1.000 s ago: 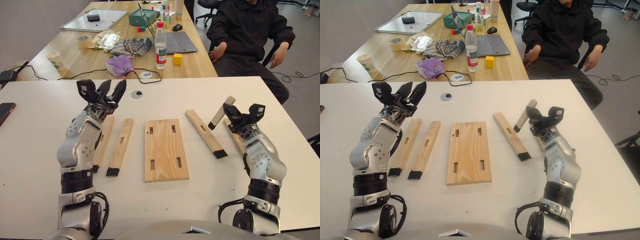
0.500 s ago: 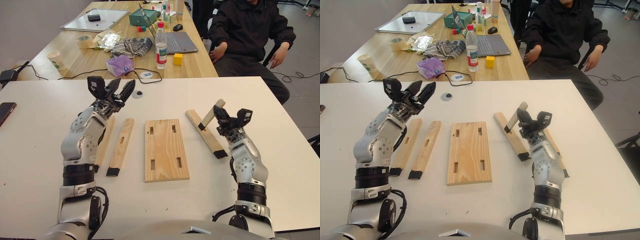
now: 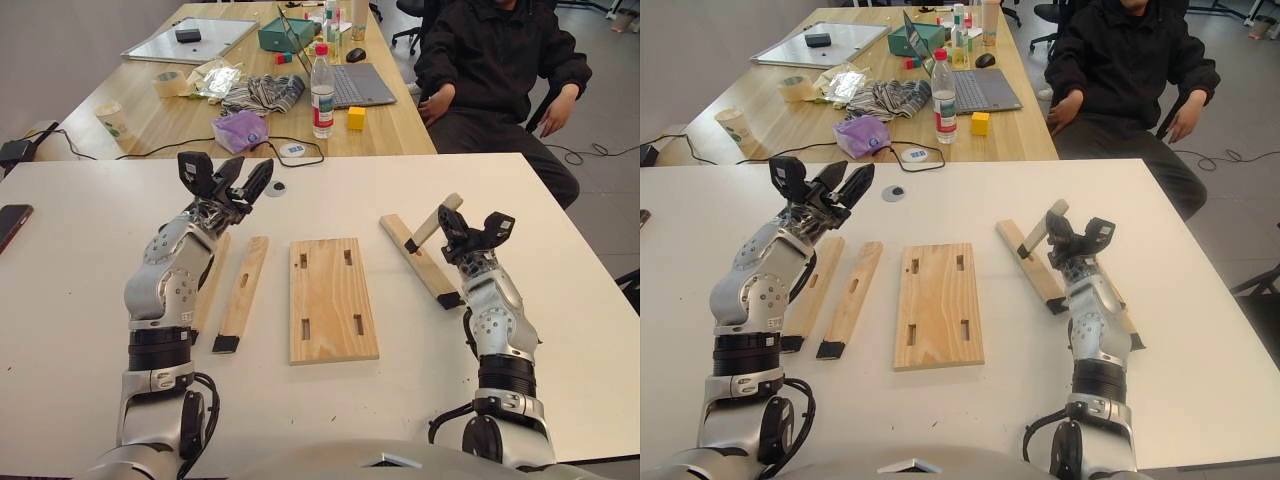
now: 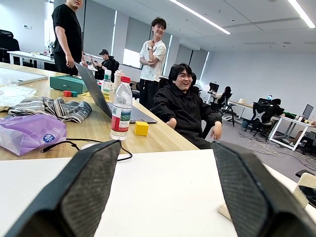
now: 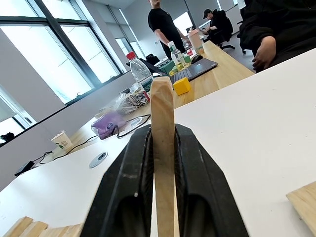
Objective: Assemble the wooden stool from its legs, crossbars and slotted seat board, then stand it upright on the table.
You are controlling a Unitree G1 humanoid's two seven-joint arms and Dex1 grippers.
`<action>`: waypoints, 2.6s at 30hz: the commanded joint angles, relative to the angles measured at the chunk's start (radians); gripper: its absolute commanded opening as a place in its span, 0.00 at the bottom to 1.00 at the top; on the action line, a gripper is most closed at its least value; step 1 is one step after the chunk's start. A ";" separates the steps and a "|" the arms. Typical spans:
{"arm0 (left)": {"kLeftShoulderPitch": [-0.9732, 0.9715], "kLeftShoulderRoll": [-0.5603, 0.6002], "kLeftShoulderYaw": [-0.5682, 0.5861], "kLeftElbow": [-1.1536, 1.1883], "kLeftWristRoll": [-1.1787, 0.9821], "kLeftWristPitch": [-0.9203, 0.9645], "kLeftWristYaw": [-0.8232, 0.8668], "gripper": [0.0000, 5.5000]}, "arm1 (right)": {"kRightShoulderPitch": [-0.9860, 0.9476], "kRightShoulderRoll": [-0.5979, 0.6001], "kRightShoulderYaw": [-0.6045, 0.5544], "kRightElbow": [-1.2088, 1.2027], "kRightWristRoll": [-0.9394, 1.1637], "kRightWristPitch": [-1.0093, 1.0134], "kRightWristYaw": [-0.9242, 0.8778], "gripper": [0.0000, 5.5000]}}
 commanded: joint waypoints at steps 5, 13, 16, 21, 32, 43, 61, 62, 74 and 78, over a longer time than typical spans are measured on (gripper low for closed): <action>-0.004 -0.008 -0.003 -0.010 0.012 0.004 0.007 0.61 | -0.053 -0.059 -0.026 0.051 0.037 0.015 -0.026 0.07; 0.001 -0.015 0.000 -0.016 0.013 0.002 0.010 0.61 | -0.038 -0.092 0.002 0.097 0.025 0.016 0.002 0.07; 0.000 -0.016 0.001 -0.015 0.015 0.003 0.009 0.61 | -0.034 -0.098 0.003 0.106 0.029 0.019 0.003 0.07; 0.002 -0.019 -0.001 -0.017 0.020 0.002 0.008 0.61 | -0.040 -0.100 0.007 0.099 0.039 0.031 0.003 0.07; 0.009 -0.031 0.001 -0.025 0.023 0.000 0.015 0.61 | -0.038 -0.118 0.016 0.080 0.056 0.075 0.010 0.07; 0.028 -0.044 0.002 -0.038 0.024 -0.007 0.028 0.61 | -0.033 -0.131 0.010 0.051 0.076 0.124 0.007 0.07; 0.039 -0.049 -0.003 -0.047 0.035 -0.009 0.031 0.61 | -0.009 -0.141 0.001 0.017 0.082 0.166 0.017 0.07; 0.039 -0.050 -0.003 -0.048 0.036 -0.009 0.031 0.61 | -0.006 -0.142 0.004 0.021 0.079 0.168 0.020 0.07; 0.034 -0.056 -0.003 -0.043 0.041 -0.010 0.027 0.61 | 0.029 -0.146 0.098 -0.020 -0.015 0.064 0.048 0.07; 0.038 -0.055 0.001 -0.047 0.041 -0.009 0.027 0.61 | 0.050 -0.155 0.133 -0.033 -0.064 0.001 0.055 0.07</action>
